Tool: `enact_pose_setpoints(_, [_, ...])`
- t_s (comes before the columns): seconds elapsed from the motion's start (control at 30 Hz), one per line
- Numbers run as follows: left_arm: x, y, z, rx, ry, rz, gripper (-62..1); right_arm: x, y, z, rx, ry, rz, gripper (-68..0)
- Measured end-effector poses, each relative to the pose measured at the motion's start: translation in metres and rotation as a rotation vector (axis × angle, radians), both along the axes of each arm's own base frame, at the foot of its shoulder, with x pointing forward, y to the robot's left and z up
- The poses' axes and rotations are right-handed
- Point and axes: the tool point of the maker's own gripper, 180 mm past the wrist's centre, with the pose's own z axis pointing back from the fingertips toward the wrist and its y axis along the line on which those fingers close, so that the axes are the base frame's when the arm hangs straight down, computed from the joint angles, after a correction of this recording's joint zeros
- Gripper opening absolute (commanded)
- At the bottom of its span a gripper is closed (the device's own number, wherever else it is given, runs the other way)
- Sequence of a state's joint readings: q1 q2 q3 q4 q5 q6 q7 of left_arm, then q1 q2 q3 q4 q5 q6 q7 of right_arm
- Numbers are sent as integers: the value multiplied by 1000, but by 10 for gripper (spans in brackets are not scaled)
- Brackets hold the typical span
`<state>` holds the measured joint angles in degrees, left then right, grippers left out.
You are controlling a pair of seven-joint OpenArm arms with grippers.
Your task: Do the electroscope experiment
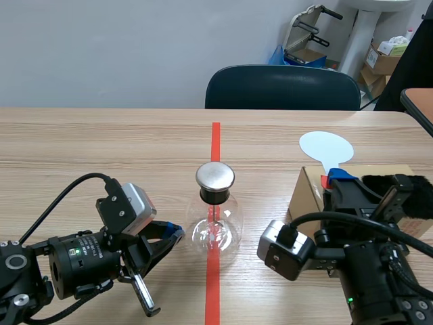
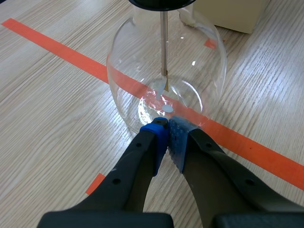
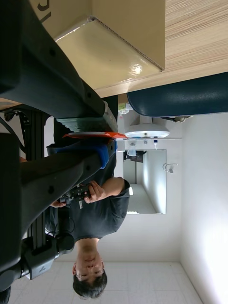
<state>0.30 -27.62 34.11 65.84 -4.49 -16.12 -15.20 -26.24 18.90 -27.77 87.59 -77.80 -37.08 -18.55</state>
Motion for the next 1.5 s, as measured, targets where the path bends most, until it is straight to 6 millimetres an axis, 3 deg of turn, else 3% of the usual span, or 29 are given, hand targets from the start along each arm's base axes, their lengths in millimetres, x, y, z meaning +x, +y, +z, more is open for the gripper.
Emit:
enact_pose_setpoints(1.13, [0,0,0,0,0,0,-594,0,0,0,0,0,1,-658])
enact_pose_setpoints(1.27, [0,0,0,0,0,0,-594,-1,8,0,-2,0,42,-658])
enact_pose_setpoints(1.5, [0,0,0,0,0,0,-594,-8,38,-1,-13,0,215,-658])
